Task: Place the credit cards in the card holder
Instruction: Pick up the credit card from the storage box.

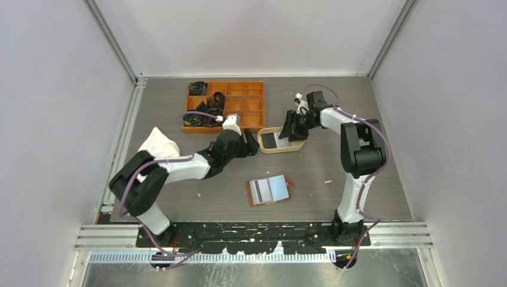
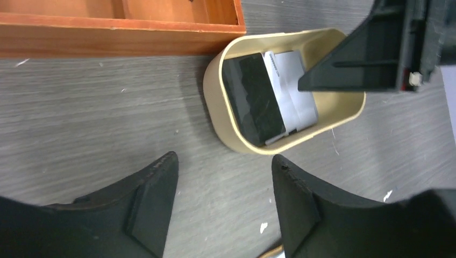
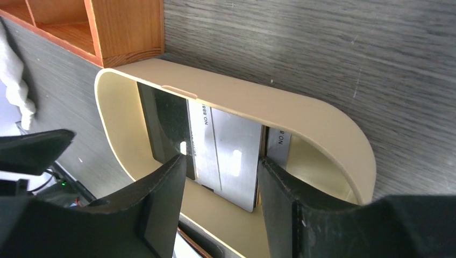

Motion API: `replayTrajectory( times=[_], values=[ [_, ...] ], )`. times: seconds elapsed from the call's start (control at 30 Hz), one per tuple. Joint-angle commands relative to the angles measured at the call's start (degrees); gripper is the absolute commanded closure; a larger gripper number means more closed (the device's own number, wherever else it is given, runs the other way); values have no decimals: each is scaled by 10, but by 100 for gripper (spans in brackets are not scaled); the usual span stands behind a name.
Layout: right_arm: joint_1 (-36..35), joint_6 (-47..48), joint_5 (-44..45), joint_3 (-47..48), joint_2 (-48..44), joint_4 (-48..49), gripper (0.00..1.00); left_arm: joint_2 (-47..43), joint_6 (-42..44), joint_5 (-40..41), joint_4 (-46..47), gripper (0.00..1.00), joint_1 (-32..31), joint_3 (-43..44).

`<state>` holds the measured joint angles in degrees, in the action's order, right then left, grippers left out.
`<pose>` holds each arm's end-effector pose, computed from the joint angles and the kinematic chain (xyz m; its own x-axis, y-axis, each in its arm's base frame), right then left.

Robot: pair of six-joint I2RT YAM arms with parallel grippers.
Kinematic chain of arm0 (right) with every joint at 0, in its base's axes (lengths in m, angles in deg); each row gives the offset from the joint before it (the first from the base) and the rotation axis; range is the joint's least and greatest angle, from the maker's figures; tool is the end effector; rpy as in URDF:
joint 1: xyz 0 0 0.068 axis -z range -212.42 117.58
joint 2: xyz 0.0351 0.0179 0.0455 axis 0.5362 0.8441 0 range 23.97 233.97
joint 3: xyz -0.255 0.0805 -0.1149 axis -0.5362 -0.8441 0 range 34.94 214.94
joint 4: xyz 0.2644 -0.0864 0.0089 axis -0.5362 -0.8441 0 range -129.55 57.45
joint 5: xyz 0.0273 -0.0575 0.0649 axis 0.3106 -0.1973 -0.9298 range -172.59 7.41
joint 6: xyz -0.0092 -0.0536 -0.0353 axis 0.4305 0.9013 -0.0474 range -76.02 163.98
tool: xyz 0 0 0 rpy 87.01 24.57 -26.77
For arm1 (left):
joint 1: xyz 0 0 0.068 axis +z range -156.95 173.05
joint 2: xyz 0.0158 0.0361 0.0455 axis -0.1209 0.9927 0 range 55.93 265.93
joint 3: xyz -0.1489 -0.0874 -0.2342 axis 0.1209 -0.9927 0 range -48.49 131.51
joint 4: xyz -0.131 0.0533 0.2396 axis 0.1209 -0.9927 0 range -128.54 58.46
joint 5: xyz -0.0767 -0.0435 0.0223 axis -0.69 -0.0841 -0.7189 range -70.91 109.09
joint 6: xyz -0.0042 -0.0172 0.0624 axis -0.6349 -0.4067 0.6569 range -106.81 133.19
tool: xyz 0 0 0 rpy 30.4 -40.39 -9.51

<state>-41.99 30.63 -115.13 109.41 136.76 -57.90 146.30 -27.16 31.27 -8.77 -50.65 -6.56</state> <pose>0.4143 0.0975 0.1538 -0.9465 0.0378 -0.3204 -0.1614 0.8046 0.5714 0.2622 -0.2358 0.1859 -0.5869 -0.3146 -0.7460 0.2072 0.8324 -0.5140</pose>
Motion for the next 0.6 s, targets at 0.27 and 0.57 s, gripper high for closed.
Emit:
replayTrajectory(
  times=[0.27,0.57],
  values=[
    [9,-33,-62,21,5,24,43,166,-63,4,-194,53,14,219],
    [9,-73,-111,15,17,53,43,226,-64,-14,-284,83,14,296]
  ],
)
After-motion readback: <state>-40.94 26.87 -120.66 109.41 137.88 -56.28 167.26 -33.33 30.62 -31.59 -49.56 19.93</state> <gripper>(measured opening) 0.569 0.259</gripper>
